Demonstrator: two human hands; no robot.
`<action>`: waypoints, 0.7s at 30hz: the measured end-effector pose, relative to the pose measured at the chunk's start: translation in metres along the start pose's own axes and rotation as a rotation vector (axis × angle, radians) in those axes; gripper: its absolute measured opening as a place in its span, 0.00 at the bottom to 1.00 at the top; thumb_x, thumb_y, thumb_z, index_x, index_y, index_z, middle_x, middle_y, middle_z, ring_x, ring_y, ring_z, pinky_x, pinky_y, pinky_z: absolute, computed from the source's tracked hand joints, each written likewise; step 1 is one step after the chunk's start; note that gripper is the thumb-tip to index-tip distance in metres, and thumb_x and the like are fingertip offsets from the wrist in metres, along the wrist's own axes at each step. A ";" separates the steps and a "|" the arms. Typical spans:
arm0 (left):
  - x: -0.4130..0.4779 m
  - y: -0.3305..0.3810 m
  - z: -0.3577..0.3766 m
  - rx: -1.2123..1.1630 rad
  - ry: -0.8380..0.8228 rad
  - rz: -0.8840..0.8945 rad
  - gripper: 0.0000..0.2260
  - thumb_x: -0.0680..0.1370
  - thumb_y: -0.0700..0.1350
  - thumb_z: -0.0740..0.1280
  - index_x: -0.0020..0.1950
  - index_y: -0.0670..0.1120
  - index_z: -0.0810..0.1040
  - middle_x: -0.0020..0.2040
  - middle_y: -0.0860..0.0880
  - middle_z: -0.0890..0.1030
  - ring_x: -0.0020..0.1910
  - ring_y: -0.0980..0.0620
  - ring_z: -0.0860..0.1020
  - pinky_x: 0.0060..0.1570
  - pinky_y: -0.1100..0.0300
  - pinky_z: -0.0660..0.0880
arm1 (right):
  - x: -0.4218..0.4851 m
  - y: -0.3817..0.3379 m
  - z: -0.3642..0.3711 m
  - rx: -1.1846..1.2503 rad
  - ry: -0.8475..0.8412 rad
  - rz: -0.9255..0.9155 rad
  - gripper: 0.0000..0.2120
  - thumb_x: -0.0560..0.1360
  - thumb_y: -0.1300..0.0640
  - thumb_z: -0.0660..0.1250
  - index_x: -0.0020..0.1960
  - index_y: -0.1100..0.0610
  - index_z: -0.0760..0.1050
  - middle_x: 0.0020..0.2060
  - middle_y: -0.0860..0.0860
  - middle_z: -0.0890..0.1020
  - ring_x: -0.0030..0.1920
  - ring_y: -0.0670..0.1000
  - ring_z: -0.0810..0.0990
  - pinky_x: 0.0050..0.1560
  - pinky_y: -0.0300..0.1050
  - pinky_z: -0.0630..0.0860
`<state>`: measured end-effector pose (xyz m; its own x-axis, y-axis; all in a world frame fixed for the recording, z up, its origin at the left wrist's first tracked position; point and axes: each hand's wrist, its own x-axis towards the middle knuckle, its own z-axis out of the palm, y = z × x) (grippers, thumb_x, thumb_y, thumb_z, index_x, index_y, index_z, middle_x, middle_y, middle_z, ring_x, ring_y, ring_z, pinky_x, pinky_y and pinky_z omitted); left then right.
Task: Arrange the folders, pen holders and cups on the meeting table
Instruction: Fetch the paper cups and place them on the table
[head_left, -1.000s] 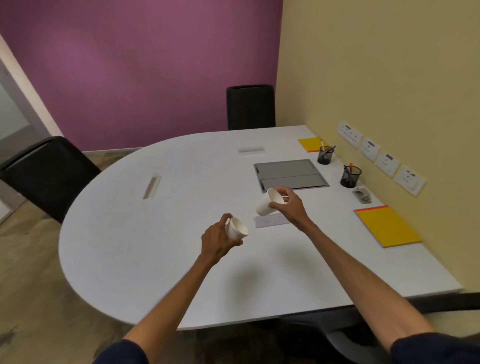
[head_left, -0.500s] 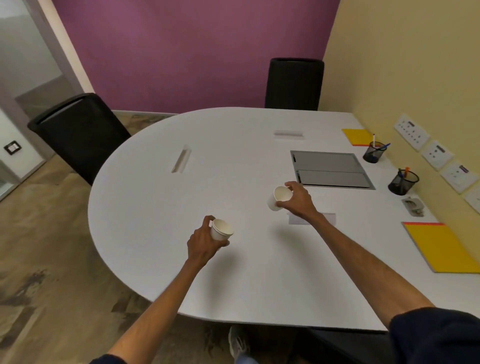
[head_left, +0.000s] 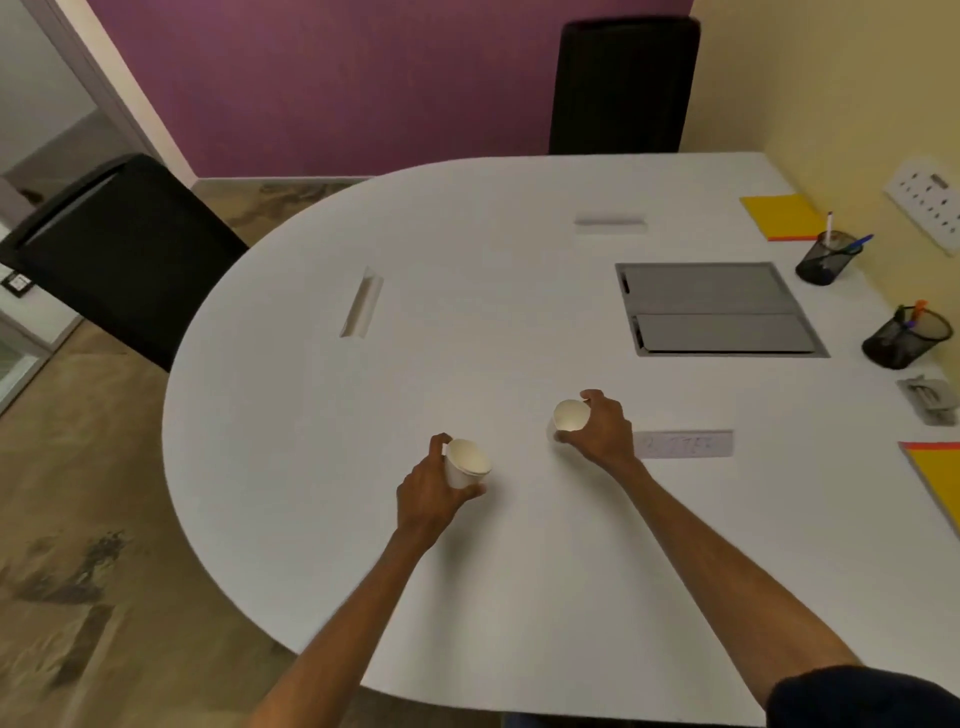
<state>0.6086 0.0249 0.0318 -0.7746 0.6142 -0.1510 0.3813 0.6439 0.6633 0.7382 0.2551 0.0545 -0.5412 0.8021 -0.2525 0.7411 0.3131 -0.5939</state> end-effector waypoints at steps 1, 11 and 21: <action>0.004 0.000 0.005 0.007 -0.017 -0.002 0.34 0.63 0.60 0.77 0.63 0.57 0.63 0.54 0.54 0.81 0.51 0.46 0.80 0.43 0.58 0.69 | 0.005 0.003 0.006 -0.019 0.011 0.004 0.39 0.67 0.51 0.79 0.72 0.56 0.65 0.68 0.54 0.72 0.71 0.55 0.68 0.70 0.54 0.65; 0.028 -0.005 0.032 0.011 -0.108 -0.027 0.33 0.65 0.54 0.76 0.63 0.58 0.61 0.54 0.56 0.78 0.50 0.51 0.77 0.43 0.59 0.68 | 0.029 0.021 0.038 -0.223 0.009 0.045 0.37 0.69 0.50 0.75 0.73 0.54 0.63 0.66 0.51 0.73 0.73 0.51 0.64 0.71 0.58 0.58; 0.034 -0.015 0.010 0.002 -0.033 -0.042 0.34 0.65 0.56 0.76 0.65 0.58 0.62 0.56 0.54 0.77 0.55 0.50 0.75 0.48 0.54 0.74 | 0.029 -0.006 0.045 -0.215 -0.023 -0.054 0.39 0.69 0.42 0.74 0.74 0.54 0.63 0.73 0.52 0.63 0.77 0.52 0.53 0.74 0.58 0.54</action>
<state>0.5815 0.0406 0.0097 -0.7732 0.6008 -0.2028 0.3492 0.6704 0.6547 0.7001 0.2536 0.0170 -0.5895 0.7702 -0.2436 0.7772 0.4584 -0.4311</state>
